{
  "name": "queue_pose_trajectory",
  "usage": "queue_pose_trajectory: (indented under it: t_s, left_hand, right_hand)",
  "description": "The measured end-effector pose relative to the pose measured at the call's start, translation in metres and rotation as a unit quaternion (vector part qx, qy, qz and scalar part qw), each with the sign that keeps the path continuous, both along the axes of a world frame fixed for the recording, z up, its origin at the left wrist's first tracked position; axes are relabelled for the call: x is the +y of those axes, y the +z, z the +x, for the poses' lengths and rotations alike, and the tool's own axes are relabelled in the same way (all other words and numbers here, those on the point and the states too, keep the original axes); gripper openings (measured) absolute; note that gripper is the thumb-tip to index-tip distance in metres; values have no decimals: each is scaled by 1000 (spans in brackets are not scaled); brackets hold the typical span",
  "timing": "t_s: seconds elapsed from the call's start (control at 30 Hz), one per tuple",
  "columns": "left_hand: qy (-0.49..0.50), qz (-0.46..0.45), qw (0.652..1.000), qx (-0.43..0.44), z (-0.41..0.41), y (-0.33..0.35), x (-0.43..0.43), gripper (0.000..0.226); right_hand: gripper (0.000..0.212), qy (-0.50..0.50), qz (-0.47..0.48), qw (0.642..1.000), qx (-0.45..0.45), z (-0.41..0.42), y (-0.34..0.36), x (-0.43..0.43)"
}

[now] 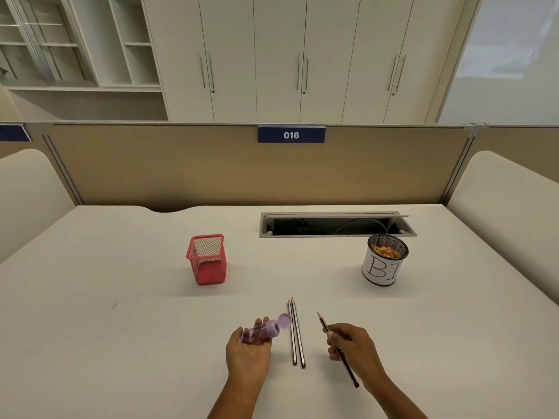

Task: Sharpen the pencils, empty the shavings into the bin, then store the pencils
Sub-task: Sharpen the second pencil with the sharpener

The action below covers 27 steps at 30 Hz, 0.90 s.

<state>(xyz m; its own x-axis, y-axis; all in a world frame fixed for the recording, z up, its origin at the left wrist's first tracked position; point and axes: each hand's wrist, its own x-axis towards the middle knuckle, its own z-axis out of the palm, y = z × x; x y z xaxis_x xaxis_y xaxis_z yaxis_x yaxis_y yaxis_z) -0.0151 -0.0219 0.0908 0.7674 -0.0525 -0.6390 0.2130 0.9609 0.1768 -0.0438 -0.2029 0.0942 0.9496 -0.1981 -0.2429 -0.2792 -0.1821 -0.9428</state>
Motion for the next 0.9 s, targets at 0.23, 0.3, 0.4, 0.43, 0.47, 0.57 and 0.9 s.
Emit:
queue_pose_trajectory:
  t_s: [0.23,0.3,0.4,0.43,0.47,0.57,0.9]
  left_hand:
    - [-3,4,1000,4,-4,2,0,22]
    - [-4,1,1000,4,-5,3,0,22]
    - [-2,-3,1000,4,-6,2,0,23]
    - [-1,-5,1000,4,-6,2,-1,23]
    - [-1,-6,1000,5,-6,2,-1,23]
    - [-3,-1,1000,3,-6,-1,-1,23]
    - [-6,7,1000,4,-7,-8,6,25]
  right_hand:
    - [27,-5,129,990,65,3,-3,0]
    - [29,-10,131,988,79,4,-4,0]
    - [25,-10,46,996,76,5,-10,0]
    - [21,-7,-28,997,65,7,-13,-2]
    - [18,-3,-108,993,46,10,-16,-2]
    - [14,-4,-276,961,-6,18,-22,-1]
    - [23,24,-458,887,-45,35,-42,6]
